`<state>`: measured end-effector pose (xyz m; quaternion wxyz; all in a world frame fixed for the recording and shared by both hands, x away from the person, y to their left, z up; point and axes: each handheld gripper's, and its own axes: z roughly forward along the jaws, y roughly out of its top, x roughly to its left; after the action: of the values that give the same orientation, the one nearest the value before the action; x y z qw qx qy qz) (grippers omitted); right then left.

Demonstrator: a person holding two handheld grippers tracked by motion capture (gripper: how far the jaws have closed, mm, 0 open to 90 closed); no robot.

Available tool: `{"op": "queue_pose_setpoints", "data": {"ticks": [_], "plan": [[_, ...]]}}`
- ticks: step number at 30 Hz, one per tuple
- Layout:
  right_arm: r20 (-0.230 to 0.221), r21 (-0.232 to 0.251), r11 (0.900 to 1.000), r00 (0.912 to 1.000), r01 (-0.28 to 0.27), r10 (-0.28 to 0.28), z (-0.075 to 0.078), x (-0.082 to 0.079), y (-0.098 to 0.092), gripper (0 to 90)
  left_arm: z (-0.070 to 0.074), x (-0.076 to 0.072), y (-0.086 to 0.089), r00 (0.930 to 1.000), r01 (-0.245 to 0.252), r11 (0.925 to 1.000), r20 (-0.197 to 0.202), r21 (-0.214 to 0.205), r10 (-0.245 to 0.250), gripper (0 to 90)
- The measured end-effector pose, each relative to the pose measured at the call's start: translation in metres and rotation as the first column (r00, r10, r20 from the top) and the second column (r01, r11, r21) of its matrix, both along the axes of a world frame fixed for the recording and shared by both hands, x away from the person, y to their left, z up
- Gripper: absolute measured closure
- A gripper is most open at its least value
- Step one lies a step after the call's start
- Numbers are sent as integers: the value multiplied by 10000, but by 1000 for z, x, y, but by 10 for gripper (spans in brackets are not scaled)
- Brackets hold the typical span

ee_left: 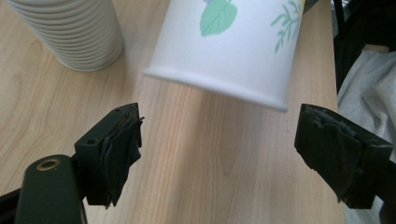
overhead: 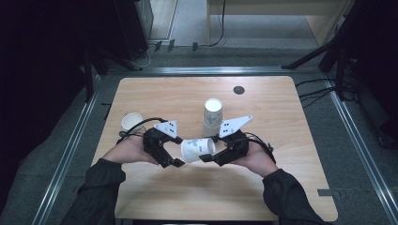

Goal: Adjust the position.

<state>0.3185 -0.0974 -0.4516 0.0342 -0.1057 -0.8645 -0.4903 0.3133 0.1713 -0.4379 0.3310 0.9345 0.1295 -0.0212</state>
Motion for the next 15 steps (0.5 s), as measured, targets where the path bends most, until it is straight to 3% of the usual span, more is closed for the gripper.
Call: {"op": "queue_pose_setpoints", "data": {"ticks": [3,5,11,15], "plan": [[26,85,10000,10000,10,-10,2,1,-3,340,0,-2,7,9999,-134,9991,85,-401,137,151],[-10,128,9999,10000,29,-29,3,1,-5,340,-1,-3,11,9997,-239,9970,-63,-736,235,151],[-63,321,9995,10000,-9,11,6,1,-8,340,-6,-7,18,9984,-553,9871,-205,-1501,528,152],[-113,423,9991,9999,-85,90,8,0,-9,340,-7,-8,19,9972,-726,9735,-353,-2171,665,153]]}}
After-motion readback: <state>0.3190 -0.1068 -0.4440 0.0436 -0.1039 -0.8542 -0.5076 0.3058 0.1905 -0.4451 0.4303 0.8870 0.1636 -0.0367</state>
